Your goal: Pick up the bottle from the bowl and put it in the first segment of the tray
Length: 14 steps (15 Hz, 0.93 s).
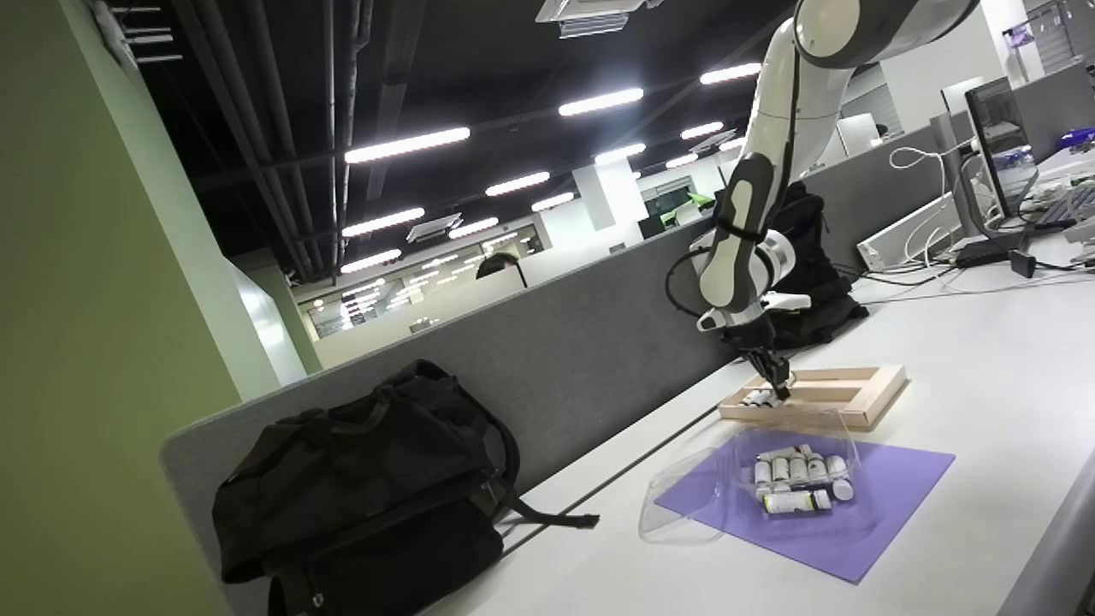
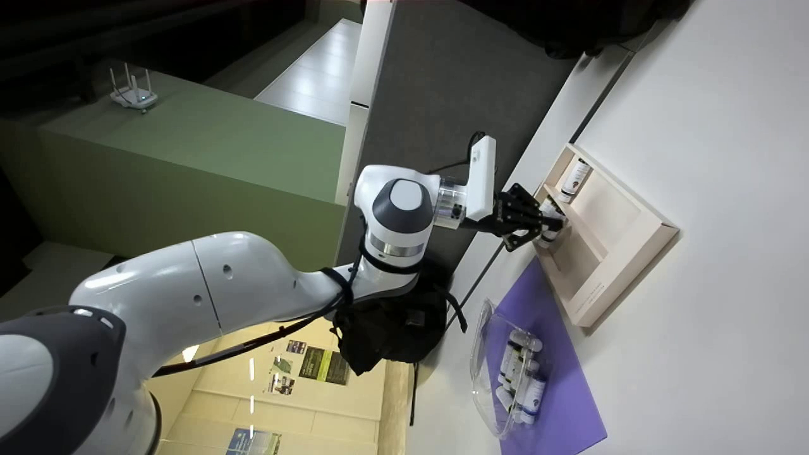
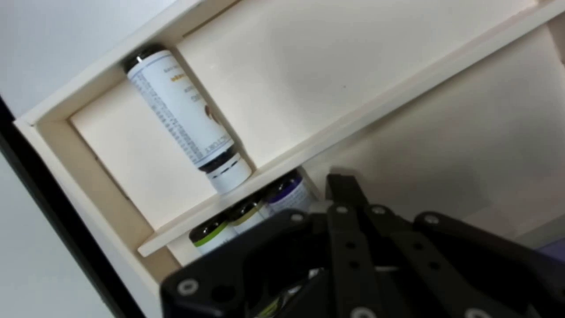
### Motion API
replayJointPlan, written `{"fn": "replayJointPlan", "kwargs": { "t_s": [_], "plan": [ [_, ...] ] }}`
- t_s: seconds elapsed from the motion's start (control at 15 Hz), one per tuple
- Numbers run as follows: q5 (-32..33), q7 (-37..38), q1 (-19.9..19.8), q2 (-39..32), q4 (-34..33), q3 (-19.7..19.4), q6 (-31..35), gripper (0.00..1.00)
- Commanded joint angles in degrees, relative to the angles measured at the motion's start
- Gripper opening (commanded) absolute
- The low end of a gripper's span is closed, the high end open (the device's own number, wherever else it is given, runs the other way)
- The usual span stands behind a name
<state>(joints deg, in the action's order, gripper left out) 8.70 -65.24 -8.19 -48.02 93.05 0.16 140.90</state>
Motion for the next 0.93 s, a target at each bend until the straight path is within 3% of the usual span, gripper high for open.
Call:
{"fn": "replayJointPlan", "kwargs": {
  "t_s": [0.0,0.53,0.87],
  "plan": [
    [0.48,3.68,0.06,-2.1,-4.14,-0.31,0.97,0.03],
    [-0.37,6.87,-0.7,-5.17,-10.89,0.29,-1.61,0.03],
    [-1.57,4.92,-1.53,-3.79,-11.23,2.13,-5.1,0.03]
  ]
}}
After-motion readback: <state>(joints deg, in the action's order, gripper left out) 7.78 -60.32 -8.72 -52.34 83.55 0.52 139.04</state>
